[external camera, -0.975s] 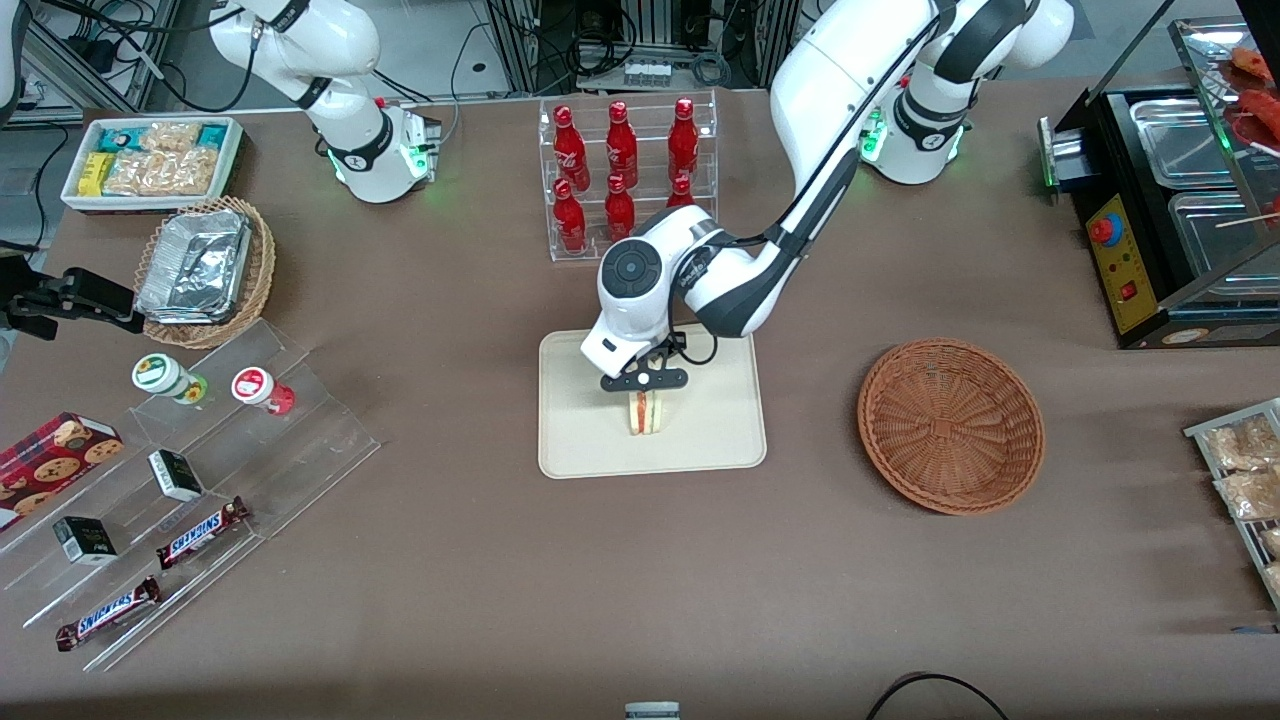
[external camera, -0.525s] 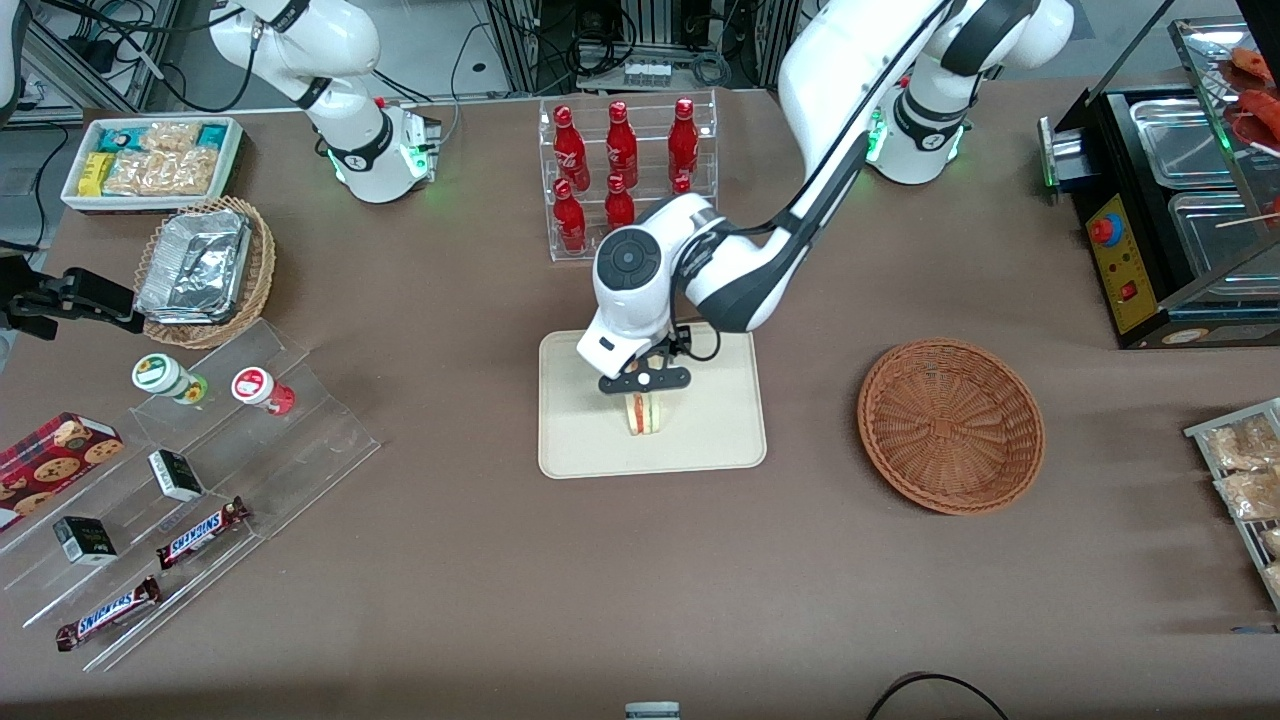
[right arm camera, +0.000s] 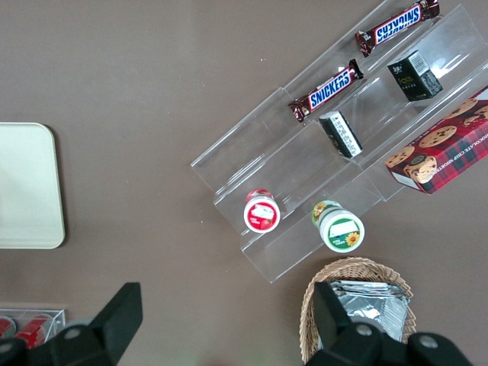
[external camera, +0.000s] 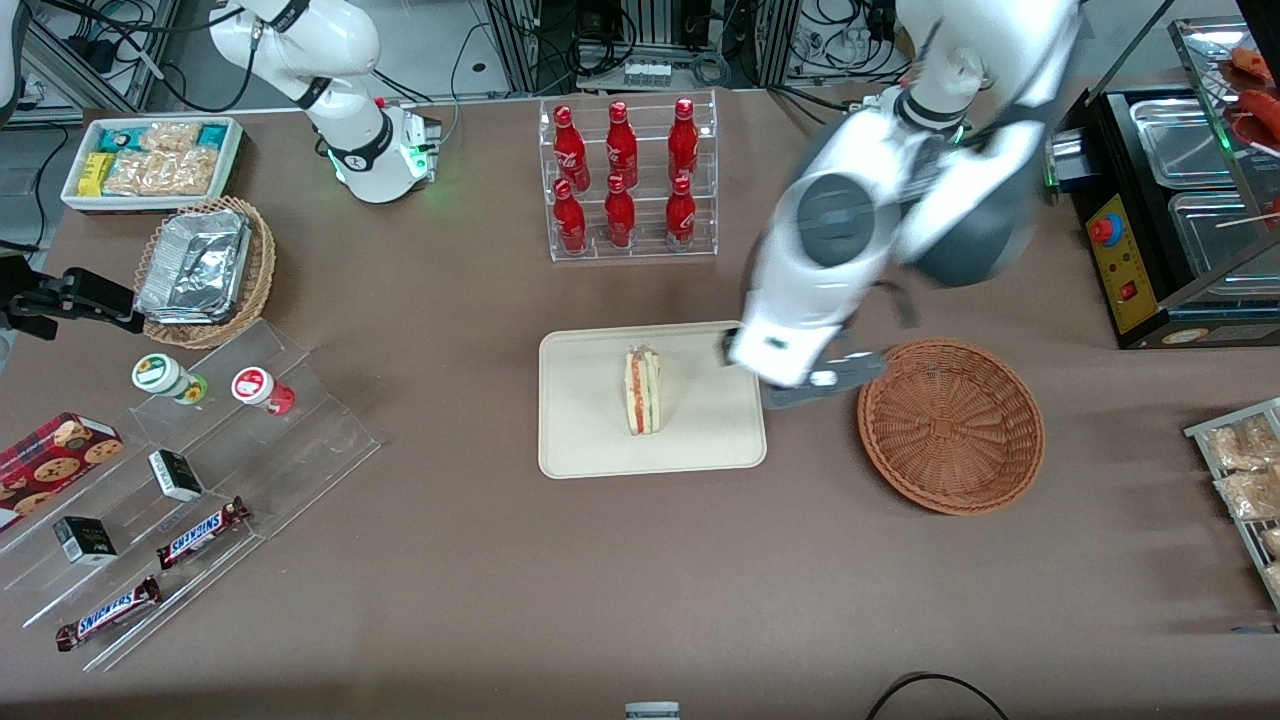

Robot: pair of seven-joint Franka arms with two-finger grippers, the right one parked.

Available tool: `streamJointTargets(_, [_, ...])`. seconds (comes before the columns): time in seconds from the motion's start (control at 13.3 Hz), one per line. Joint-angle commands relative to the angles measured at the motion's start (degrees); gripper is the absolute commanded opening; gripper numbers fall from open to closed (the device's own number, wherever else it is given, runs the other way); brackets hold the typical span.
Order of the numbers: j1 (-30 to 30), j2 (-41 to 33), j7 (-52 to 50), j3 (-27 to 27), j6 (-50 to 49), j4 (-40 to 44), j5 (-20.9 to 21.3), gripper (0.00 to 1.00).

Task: Place sandwich from basket to tray

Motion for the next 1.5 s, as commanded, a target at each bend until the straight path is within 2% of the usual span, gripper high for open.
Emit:
streamJointTargets(0.0, [7.1, -7.0, 7.3, -0.6, -6.4, -2.5, -1.4, 1.00])
streamJointTargets(0.22, [12.7, -11.2, 15.6, -0.6, -11.8, -3.7, -1.3, 1.00])
streamJointTargets(0.6, [20.8, -21.0, 27.5, -0.6, -12.2, -12.7, -0.7, 1.00])
streamJointTargets(0.75, [22.8, -22.5, 33.4, -0.4, -12.1, -14.0, -0.7, 1.00])
streamJointTargets(0.97, [21.7, -22.3, 35.8, 3.7, -12.2, -12.5, -1.4, 1.00])
streamJointTargets(1.43, [19.2, -19.0, 37.9, 7.4, -11.8, -8.3, -1.2, 1.00])
